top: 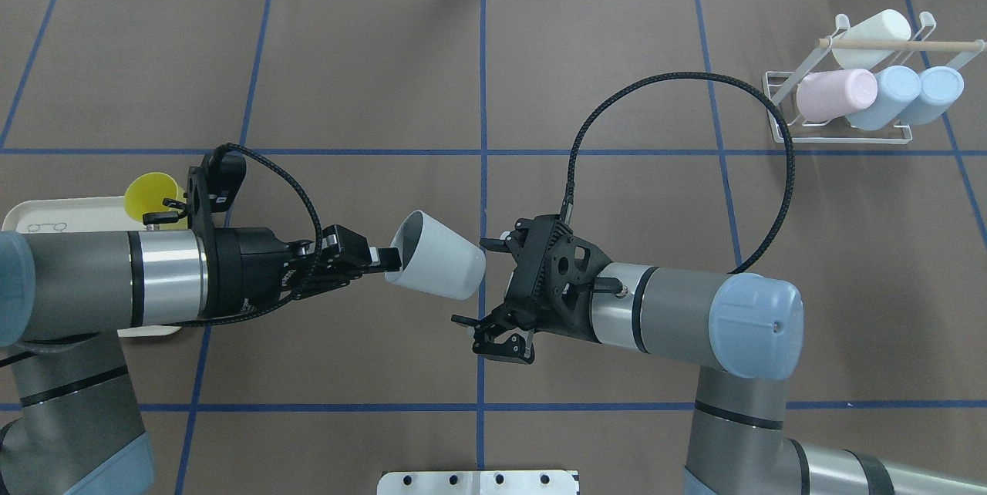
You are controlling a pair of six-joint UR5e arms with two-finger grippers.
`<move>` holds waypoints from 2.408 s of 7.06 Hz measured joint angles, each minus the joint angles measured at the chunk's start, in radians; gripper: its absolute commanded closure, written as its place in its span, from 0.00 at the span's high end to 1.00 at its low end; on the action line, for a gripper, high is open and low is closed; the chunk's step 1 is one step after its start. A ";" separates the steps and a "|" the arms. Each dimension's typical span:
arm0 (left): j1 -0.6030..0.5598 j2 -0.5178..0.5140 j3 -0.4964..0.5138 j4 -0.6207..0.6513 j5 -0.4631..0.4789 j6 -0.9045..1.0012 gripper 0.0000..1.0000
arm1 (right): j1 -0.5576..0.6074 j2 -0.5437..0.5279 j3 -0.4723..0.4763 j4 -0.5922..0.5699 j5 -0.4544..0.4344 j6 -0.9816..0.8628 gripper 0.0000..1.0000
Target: Transfer IKEA cup to right arm and place on rack
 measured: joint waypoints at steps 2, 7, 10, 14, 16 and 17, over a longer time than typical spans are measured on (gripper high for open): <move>0.022 -0.002 0.005 0.000 0.014 0.001 0.00 | 0.000 0.001 0.004 0.001 -0.001 0.000 0.99; 0.034 -0.004 0.018 0.000 0.022 0.001 0.00 | 0.000 0.003 0.008 0.001 0.000 0.000 0.94; 0.035 -0.006 0.024 0.000 0.023 0.001 0.00 | 0.000 0.003 0.014 0.001 0.000 0.000 0.92; 0.035 -0.018 0.036 0.000 0.025 0.001 0.00 | 0.001 0.002 0.015 0.001 0.000 0.000 0.50; 0.034 -0.020 0.037 0.001 0.027 0.002 0.50 | 0.002 0.000 0.017 0.001 0.000 0.001 0.16; 0.035 -0.023 0.037 0.000 0.026 0.003 0.99 | 0.002 -0.001 0.021 0.004 0.000 0.002 0.13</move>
